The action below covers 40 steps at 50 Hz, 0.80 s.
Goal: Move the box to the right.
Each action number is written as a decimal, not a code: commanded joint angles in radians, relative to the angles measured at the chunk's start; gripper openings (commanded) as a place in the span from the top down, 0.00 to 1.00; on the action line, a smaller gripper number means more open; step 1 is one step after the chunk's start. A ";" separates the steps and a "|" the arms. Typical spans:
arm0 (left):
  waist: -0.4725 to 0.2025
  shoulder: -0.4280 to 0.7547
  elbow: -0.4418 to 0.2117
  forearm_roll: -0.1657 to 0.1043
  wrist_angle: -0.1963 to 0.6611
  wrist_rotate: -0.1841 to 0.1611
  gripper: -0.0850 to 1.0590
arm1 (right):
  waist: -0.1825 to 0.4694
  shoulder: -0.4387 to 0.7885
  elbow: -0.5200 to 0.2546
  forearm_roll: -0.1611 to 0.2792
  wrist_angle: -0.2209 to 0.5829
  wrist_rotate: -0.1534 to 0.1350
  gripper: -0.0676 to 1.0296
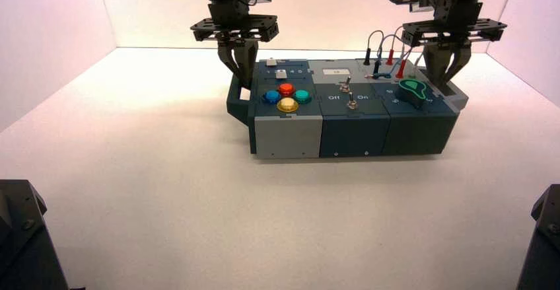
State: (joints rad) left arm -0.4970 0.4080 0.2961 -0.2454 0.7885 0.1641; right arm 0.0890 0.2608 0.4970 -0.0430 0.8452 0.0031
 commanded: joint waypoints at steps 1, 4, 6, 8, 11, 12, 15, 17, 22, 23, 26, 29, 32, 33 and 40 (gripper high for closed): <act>-0.091 -0.028 -0.017 -0.015 0.006 0.002 0.95 | 0.075 0.003 -0.023 0.032 -0.021 0.000 0.96; -0.106 -0.026 -0.017 -0.015 0.008 0.000 0.95 | 0.074 0.005 -0.021 0.034 -0.028 0.002 0.96; -0.114 -0.025 -0.015 -0.017 0.008 -0.002 0.95 | 0.072 0.002 -0.021 0.032 -0.034 0.003 0.96; -0.121 -0.023 -0.015 -0.018 0.008 -0.002 0.95 | 0.072 0.000 -0.020 0.032 -0.037 0.005 0.96; -0.127 -0.018 -0.017 -0.020 0.008 -0.003 0.95 | 0.069 -0.002 -0.021 0.031 -0.037 0.003 0.96; -0.130 -0.017 -0.018 -0.021 0.008 -0.003 0.95 | 0.067 -0.002 -0.023 0.029 -0.037 0.005 0.96; -0.138 -0.015 -0.021 -0.028 0.011 -0.003 0.95 | 0.061 -0.002 -0.025 0.025 -0.037 0.005 0.96; -0.141 -0.015 -0.025 -0.029 0.011 -0.002 0.95 | 0.055 -0.002 -0.025 0.020 -0.037 0.006 0.96; -0.160 -0.015 -0.040 -0.031 0.020 -0.002 0.95 | 0.037 -0.002 -0.021 0.012 -0.037 0.008 0.96; -0.161 -0.015 -0.041 -0.031 0.021 -0.003 0.95 | 0.032 -0.002 -0.020 0.011 -0.037 0.008 0.96; -0.173 -0.012 -0.052 -0.031 0.026 -0.003 0.95 | 0.020 -0.002 -0.018 0.006 -0.037 0.008 0.96; -0.186 -0.006 -0.064 -0.031 0.031 -0.003 0.95 | 0.006 -0.003 -0.017 0.002 -0.037 0.008 0.96; -0.196 0.000 -0.080 -0.032 0.037 -0.005 0.95 | -0.006 -0.005 -0.015 -0.005 -0.037 0.008 0.96; -0.201 0.003 -0.087 -0.034 0.041 -0.005 0.95 | -0.009 -0.005 -0.014 -0.006 -0.035 0.008 0.96; -0.230 0.020 -0.127 -0.046 0.054 -0.006 0.95 | -0.031 -0.005 -0.008 -0.017 -0.035 0.006 0.96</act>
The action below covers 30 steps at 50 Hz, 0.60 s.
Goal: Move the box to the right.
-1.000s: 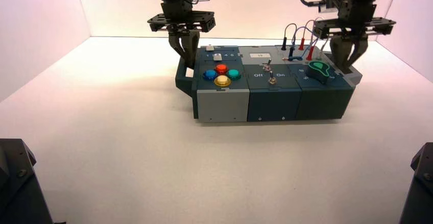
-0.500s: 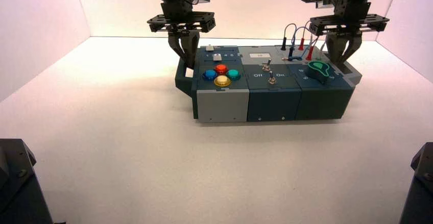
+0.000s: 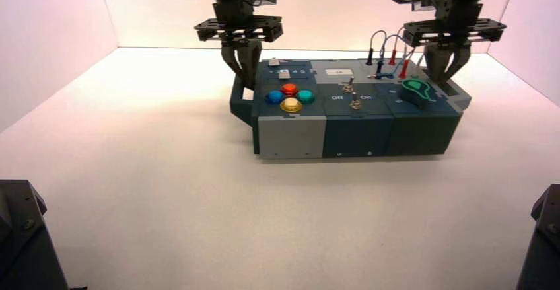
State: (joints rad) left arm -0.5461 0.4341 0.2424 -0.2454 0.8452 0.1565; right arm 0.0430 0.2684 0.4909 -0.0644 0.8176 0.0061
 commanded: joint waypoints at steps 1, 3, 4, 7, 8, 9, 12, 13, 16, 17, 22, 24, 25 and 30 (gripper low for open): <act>-0.186 -0.005 -0.081 -0.048 0.000 0.003 0.95 | 0.014 -0.012 -0.002 0.003 -0.008 0.005 0.96; -0.193 0.000 -0.092 -0.049 0.003 0.003 0.95 | 0.005 -0.012 0.000 -0.003 -0.006 0.005 0.96; -0.196 0.003 -0.103 -0.051 0.008 0.003 0.95 | 0.003 -0.012 0.000 -0.005 -0.006 0.005 0.96; -0.209 0.014 -0.130 -0.057 0.018 0.003 0.95 | -0.011 -0.012 0.000 -0.018 -0.006 0.011 0.96; -0.210 0.015 -0.137 -0.058 0.020 0.003 0.95 | -0.017 -0.012 0.000 -0.023 -0.006 0.014 0.96; -0.215 0.021 -0.147 -0.061 0.026 0.003 0.95 | -0.023 -0.014 -0.002 -0.028 -0.006 0.017 0.96; -0.225 0.037 -0.183 -0.075 0.040 0.003 0.95 | -0.038 -0.012 -0.005 -0.040 -0.002 0.018 0.96; -0.227 0.040 -0.190 -0.077 0.041 0.003 0.95 | -0.046 -0.012 -0.006 -0.043 -0.002 0.018 0.96; -0.238 0.057 -0.224 -0.091 0.054 0.003 0.95 | -0.063 -0.014 -0.009 -0.046 0.002 0.020 0.96; -0.242 0.063 -0.239 -0.097 0.060 0.003 0.95 | -0.072 -0.012 -0.011 -0.048 0.002 0.018 0.96; -0.270 0.098 -0.311 -0.112 0.091 0.002 0.95 | -0.103 -0.012 -0.012 -0.057 0.005 0.018 0.96; -0.282 0.115 -0.345 -0.117 0.107 0.003 0.95 | -0.118 -0.012 -0.014 -0.060 0.006 0.018 0.96; -0.285 0.120 -0.354 -0.118 0.114 0.002 0.95 | -0.124 -0.012 -0.015 -0.063 0.008 0.018 0.96; -0.330 0.164 -0.440 -0.124 0.160 0.002 0.95 | -0.150 -0.012 -0.020 -0.091 0.018 0.020 0.96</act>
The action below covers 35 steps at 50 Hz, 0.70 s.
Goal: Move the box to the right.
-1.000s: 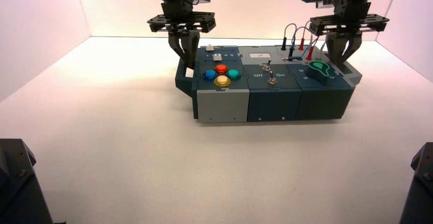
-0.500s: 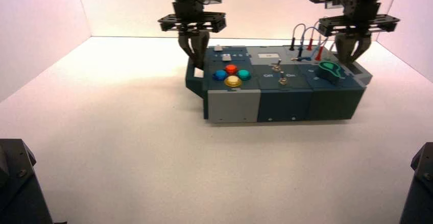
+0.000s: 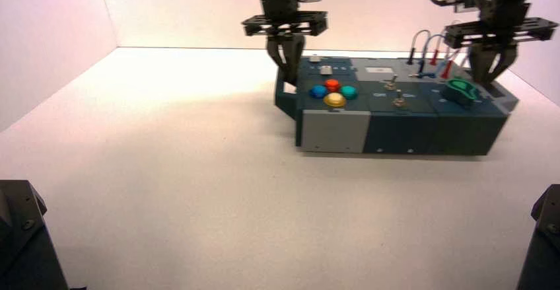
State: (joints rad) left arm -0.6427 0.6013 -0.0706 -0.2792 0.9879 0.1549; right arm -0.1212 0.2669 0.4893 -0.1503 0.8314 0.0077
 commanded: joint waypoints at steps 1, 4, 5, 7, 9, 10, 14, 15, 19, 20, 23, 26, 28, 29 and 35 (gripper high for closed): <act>-0.239 0.003 -0.143 -0.091 0.021 0.002 0.95 | 0.012 -0.011 -0.018 -0.006 0.006 0.018 0.96; -0.258 0.020 -0.173 -0.091 0.035 -0.002 0.95 | 0.000 -0.009 -0.020 -0.020 0.008 0.026 0.96; -0.264 0.026 -0.186 -0.091 0.041 -0.002 0.95 | -0.005 -0.008 -0.020 -0.025 0.009 0.029 0.96; -0.278 0.037 -0.207 -0.092 0.052 -0.005 0.95 | -0.012 -0.006 -0.020 -0.032 0.009 0.034 0.96; -0.284 0.043 -0.224 -0.092 0.060 -0.006 0.95 | -0.018 -0.005 -0.020 -0.037 0.009 0.035 0.96; -0.288 0.048 -0.233 -0.092 0.064 -0.006 0.95 | -0.023 -0.006 -0.020 -0.040 0.009 0.037 0.96; -0.298 0.063 -0.262 -0.092 0.074 -0.009 0.95 | -0.038 -0.006 -0.021 -0.046 0.009 0.040 0.96; -0.298 0.063 -0.267 -0.092 0.075 -0.009 0.95 | -0.041 -0.005 -0.023 -0.048 0.009 0.038 0.96; -0.301 0.077 -0.295 -0.092 0.086 -0.020 0.95 | -0.051 -0.006 -0.029 -0.049 0.011 0.038 0.96; -0.299 0.078 -0.298 -0.092 0.089 -0.021 0.95 | -0.051 -0.006 -0.031 -0.049 0.012 0.038 0.96; -0.299 0.081 -0.307 -0.087 0.098 -0.023 0.95 | -0.049 -0.006 -0.031 -0.048 0.014 0.037 0.96; -0.299 0.080 -0.305 -0.084 0.101 -0.023 0.95 | -0.049 -0.008 -0.031 -0.048 0.017 0.037 0.96; -0.299 0.080 -0.304 -0.083 0.101 -0.023 0.95 | -0.048 -0.006 -0.031 -0.046 0.017 0.037 0.96; -0.299 0.077 -0.301 -0.078 0.100 -0.025 0.95 | -0.046 -0.009 -0.031 -0.046 0.020 0.035 0.96; -0.296 0.064 -0.288 -0.049 0.091 -0.054 0.95 | -0.041 -0.023 -0.025 -0.044 0.020 0.035 0.96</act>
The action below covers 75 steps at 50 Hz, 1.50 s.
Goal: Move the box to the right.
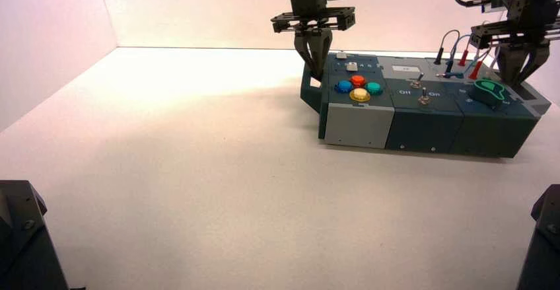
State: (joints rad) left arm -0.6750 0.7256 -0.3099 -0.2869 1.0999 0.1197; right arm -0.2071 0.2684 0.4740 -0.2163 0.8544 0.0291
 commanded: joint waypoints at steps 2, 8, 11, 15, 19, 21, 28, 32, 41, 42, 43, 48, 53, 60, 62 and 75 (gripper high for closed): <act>-0.264 -0.066 -0.043 -0.025 -0.026 -0.032 0.95 | 0.044 -0.031 -0.009 0.021 -0.003 0.015 0.96; -0.262 -0.087 -0.028 0.012 -0.029 -0.044 0.95 | 0.044 -0.051 -0.005 0.025 -0.008 0.015 0.96; -0.262 -0.103 -0.021 0.026 -0.031 -0.048 0.95 | 0.044 -0.063 0.002 0.028 -0.011 0.017 0.96; -0.262 -0.121 -0.017 0.049 -0.031 -0.055 0.95 | 0.049 -0.075 0.009 0.029 -0.015 0.017 0.96; -0.258 -0.137 -0.009 0.075 -0.032 -0.069 0.95 | 0.057 -0.087 0.018 0.032 -0.021 0.017 0.96; -0.256 -0.143 -0.005 0.092 -0.032 -0.077 0.95 | 0.060 -0.095 0.023 0.034 -0.025 0.020 0.96; -0.236 -0.167 0.018 0.130 -0.035 -0.094 0.95 | 0.069 -0.110 0.025 0.034 -0.025 0.025 0.96; -0.221 -0.179 0.035 0.130 -0.035 -0.094 0.95 | 0.069 -0.120 0.026 0.032 -0.025 0.029 0.96; -0.186 -0.225 0.091 0.135 -0.061 -0.097 0.95 | 0.069 -0.158 0.038 0.015 -0.032 0.055 0.96; -0.179 -0.233 0.100 0.137 -0.066 -0.097 0.95 | 0.069 -0.164 0.040 0.014 -0.032 0.061 0.96; -0.176 -0.236 0.104 0.137 -0.069 -0.097 0.95 | 0.069 -0.170 0.041 0.014 -0.032 0.067 0.96; -0.152 -0.264 0.146 0.140 -0.089 -0.084 0.95 | 0.069 -0.189 0.041 0.011 -0.025 0.074 0.96; -0.133 -0.278 0.161 0.138 -0.092 -0.061 0.95 | 0.069 -0.201 0.038 0.006 -0.011 0.075 0.96; -0.114 -0.284 0.166 0.138 -0.094 -0.044 0.95 | 0.069 -0.247 0.037 0.000 -0.006 0.081 0.96; -0.109 -0.285 0.166 0.138 -0.094 -0.040 0.95 | 0.069 -0.261 0.035 0.000 -0.005 0.081 0.96; -0.089 -0.285 0.137 0.137 -0.094 -0.037 0.95 | 0.069 -0.295 0.021 -0.011 0.029 0.075 0.96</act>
State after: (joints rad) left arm -0.7655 0.4939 -0.1350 -0.1488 1.0124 0.0767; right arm -0.1442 0.0061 0.5246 -0.2209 0.8790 0.1012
